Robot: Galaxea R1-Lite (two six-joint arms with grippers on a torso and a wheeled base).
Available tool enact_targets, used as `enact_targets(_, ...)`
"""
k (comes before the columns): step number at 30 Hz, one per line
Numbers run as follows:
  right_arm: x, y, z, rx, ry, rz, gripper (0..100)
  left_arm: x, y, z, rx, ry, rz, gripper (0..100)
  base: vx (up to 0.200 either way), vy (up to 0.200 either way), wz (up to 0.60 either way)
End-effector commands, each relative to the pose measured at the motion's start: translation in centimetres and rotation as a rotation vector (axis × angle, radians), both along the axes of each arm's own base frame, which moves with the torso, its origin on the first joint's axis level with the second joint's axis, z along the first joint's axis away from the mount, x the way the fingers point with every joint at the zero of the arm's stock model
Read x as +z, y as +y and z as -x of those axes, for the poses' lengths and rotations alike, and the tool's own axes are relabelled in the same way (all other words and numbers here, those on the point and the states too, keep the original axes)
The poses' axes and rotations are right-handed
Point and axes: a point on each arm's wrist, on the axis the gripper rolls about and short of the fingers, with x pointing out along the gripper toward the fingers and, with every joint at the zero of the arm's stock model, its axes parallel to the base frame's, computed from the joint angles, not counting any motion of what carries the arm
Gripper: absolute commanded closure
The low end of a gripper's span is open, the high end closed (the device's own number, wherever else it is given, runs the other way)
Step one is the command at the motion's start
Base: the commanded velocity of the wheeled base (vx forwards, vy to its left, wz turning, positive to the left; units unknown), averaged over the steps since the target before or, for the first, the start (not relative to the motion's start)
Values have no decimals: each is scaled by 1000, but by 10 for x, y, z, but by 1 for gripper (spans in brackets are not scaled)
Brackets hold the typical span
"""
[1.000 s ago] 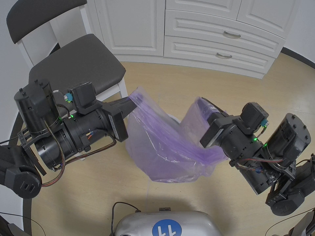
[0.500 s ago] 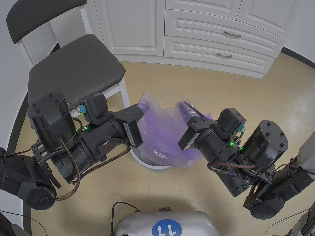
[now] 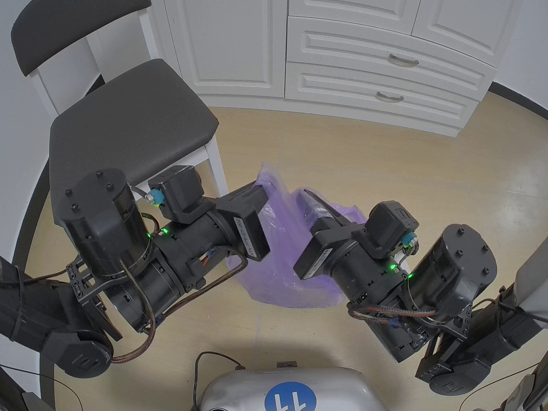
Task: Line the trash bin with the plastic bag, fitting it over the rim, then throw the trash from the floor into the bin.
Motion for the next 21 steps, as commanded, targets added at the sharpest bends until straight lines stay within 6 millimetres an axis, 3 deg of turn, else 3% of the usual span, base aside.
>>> enact_targets(1, 0, 4, 5, 16, -6, -12, 100, -2, -2, 0, -4, -4, 3, 100, 0, 0, 0)
enact_targets(21, -12, 13, -19, -49, 22, -29, 100, -25, -14, -29, 37, -17, 23, 100, 0, 0, 0)
